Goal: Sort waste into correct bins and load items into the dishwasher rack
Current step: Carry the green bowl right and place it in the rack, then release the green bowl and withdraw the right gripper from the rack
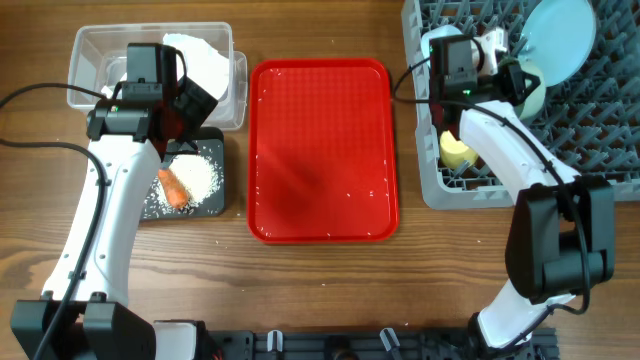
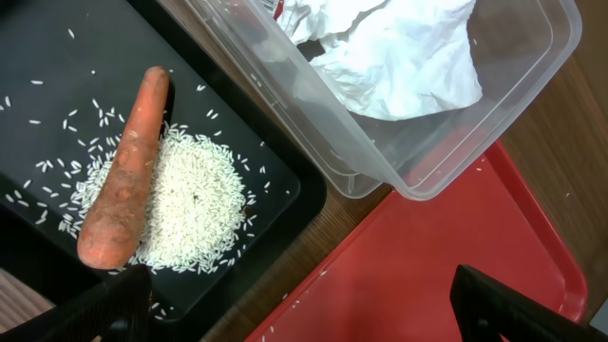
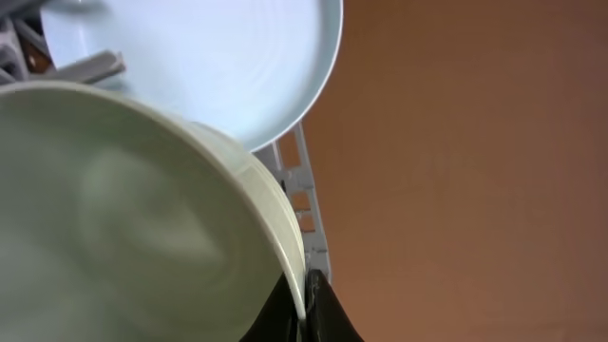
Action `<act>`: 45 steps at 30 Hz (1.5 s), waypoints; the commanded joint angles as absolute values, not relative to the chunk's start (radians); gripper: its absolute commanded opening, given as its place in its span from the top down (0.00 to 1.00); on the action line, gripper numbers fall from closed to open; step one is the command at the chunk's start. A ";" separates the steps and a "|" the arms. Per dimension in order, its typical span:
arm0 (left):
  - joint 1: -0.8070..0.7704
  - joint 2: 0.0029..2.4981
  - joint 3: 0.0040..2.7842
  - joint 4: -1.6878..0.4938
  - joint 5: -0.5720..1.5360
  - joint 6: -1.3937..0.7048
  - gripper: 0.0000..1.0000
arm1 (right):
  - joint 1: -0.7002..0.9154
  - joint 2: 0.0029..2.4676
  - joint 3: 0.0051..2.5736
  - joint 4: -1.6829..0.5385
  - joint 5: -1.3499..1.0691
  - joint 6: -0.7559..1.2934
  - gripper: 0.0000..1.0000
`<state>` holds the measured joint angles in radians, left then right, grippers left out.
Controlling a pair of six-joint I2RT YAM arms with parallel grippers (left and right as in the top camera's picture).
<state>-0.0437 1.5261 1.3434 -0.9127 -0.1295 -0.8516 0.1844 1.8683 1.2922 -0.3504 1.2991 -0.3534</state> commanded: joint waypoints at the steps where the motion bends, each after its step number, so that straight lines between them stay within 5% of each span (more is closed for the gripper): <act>1: -0.042 1.534 1.341 -0.910 -0.132 -0.861 0.00 | 0.186 1.882 1.268 -0.355 1.301 -0.337 0.96; 14: -0.042 1.534 1.341 -0.910 -0.132 -0.861 0.00 | 0.291 1.882 1.268 -0.356 1.188 -0.341 0.90; 15: -0.042 1.534 1.341 -0.910 -0.132 -0.861 0.00 | 0.302 1.882 1.268 -0.356 1.188 -0.341 0.70; 16: -0.042 1.534 1.341 -0.910 -0.132 -0.861 0.00 | 0.307 1.882 1.268 -0.356 1.188 -0.342 0.60; 19: -0.042 1.534 1.341 -0.910 -0.132 -0.861 0.00 | 0.330 1.881 1.268 -0.356 1.188 -0.341 0.00; 37: -0.042 1.534 1.341 -0.910 -0.132 -0.861 0.00 | 0.369 1.591 1.272 -0.245 1.039 -0.280 0.00; 45: -0.042 1.534 1.341 -0.910 -0.132 -0.861 0.00 | 0.379 1.269 1.272 -0.351 0.271 -0.202 0.00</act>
<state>-0.0437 1.5261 1.3434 -0.9123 -0.1295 -0.8513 0.3687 1.3605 1.2659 -0.3134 0.7311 -0.2523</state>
